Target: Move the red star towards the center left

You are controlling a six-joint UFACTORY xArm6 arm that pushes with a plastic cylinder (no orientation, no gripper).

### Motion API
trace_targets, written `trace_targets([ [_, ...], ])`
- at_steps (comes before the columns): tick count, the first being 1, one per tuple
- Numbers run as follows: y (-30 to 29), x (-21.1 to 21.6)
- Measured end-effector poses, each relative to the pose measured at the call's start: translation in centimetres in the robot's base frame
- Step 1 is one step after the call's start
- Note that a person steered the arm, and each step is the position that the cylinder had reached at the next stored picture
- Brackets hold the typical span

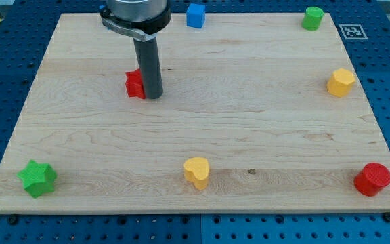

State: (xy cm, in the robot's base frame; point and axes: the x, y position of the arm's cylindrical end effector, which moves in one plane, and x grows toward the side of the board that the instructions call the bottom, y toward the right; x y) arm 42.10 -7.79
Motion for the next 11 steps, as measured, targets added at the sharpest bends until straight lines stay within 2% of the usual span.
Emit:
trace_targets([
  [2,1.9,-0.1],
  [4,-0.7,-2.4],
  [8,-9.7,-2.4],
  [9,-7.9,-3.3],
  [10,-1.8,-5.9],
  [11,0.8,-7.8],
])
